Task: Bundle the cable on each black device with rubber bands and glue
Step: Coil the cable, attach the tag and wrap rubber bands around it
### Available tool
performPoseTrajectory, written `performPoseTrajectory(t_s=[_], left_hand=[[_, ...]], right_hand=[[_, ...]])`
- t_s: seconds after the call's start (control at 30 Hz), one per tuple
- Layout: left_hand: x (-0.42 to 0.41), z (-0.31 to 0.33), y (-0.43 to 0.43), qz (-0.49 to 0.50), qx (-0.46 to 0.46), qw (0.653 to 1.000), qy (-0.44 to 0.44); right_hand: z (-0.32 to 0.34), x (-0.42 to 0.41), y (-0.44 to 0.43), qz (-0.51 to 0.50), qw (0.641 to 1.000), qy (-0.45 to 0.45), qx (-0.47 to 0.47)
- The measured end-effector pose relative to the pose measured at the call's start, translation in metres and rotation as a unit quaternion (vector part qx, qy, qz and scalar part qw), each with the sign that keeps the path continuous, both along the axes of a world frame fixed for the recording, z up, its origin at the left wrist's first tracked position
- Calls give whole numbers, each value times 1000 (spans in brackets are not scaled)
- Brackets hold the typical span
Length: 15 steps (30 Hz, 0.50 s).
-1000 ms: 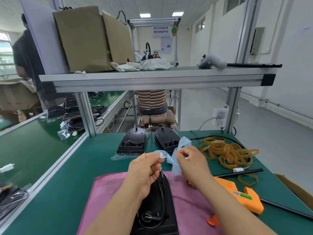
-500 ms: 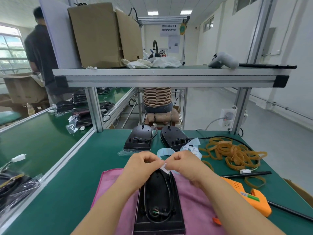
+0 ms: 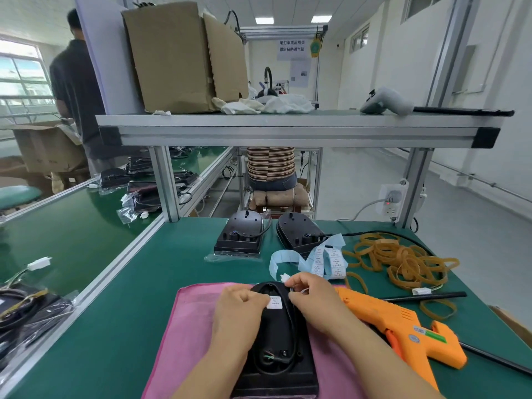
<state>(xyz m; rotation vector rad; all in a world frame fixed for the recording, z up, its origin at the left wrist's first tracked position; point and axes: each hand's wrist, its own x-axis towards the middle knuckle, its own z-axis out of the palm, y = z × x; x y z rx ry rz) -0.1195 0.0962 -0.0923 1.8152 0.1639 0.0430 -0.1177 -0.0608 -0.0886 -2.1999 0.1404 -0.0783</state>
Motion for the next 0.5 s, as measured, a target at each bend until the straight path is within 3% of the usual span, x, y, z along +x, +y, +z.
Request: performPoseTrajectory(t_s=[0.5], left_hand=[[-10, 8, -4, 21, 205, 977, -54]], right_hand=[[-8, -3, 4, -18, 997, -46, -58]])
